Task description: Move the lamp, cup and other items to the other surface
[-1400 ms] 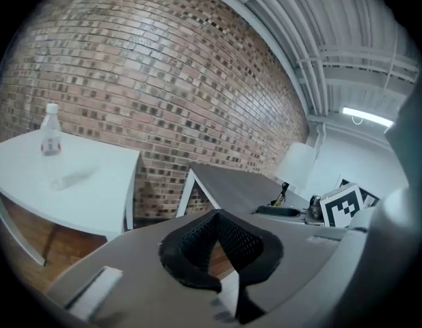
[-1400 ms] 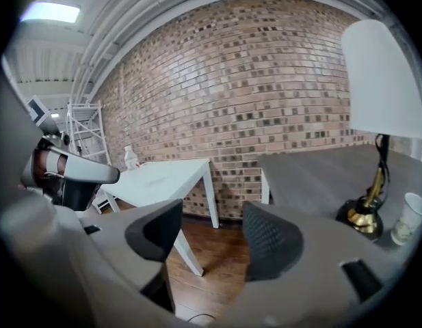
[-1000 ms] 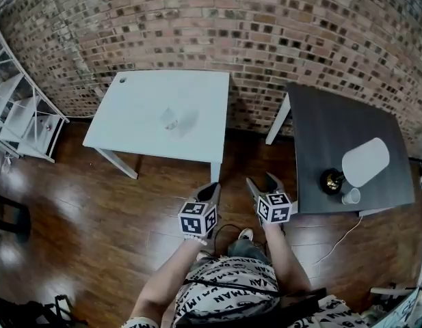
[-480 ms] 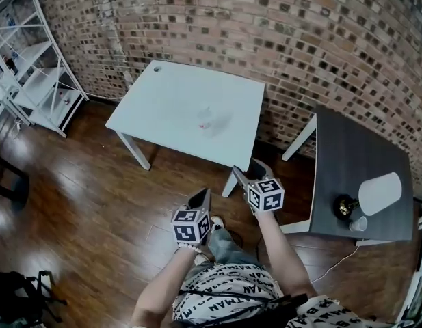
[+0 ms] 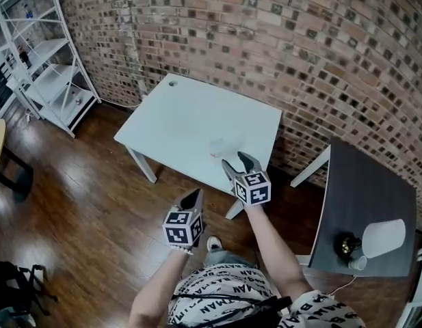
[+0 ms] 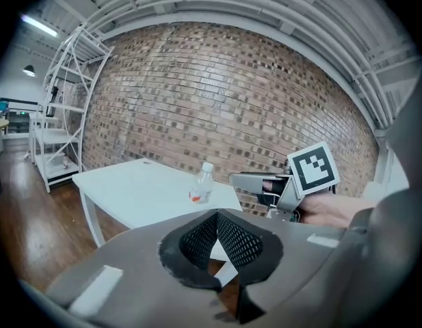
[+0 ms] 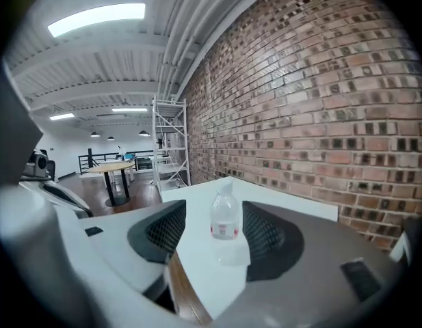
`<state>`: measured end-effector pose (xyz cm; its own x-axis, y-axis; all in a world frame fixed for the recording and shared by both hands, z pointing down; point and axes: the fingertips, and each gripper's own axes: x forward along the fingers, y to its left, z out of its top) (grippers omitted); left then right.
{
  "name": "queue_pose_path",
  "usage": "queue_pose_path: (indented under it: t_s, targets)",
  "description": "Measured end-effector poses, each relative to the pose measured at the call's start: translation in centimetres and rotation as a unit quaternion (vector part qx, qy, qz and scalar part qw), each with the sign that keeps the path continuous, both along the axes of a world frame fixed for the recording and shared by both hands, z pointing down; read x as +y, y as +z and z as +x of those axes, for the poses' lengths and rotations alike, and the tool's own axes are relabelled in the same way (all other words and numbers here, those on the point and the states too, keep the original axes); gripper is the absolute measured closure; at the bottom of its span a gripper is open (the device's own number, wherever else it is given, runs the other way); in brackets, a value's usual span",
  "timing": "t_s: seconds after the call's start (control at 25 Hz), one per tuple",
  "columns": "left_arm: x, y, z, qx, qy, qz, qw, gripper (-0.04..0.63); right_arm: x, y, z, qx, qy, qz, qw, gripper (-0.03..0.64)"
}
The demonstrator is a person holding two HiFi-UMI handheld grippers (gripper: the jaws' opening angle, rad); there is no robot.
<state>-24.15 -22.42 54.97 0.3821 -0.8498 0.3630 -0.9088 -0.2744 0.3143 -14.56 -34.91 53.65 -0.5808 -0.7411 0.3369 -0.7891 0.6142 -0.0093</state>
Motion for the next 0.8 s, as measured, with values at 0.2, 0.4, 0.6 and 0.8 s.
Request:
queue_pose_path:
  t_s: [0.2,0.4,0.6,0.8]
  targets:
    - [-3.2,0.0,-0.5,-0.004,-0.016,-0.002,0.9999,0.595,-4.2,-0.5,-2.2,-0.001,-0.023,0.003,1.000,0.362]
    - [-5.3,0.4,-0.7,-0.005,-0.031,-0.004,0.9995,0.595,-6.7,0.3,-3.6,0.002,-0.046,0.003,0.999,0.364]
    - [-6.5,0.8,-1.0,-0.008,-0.038,-0.007,0.9992,0.595,-8.1,0.8,-4.9,0.006,-0.062,-0.003,0.998,0.381]
    - [-7.4,1.3,-1.2,-0.005,-0.045,-0.009,0.9989,0.595,-8.8,1.4,-5.6,0.011,-0.073,-0.008,0.997,0.383]
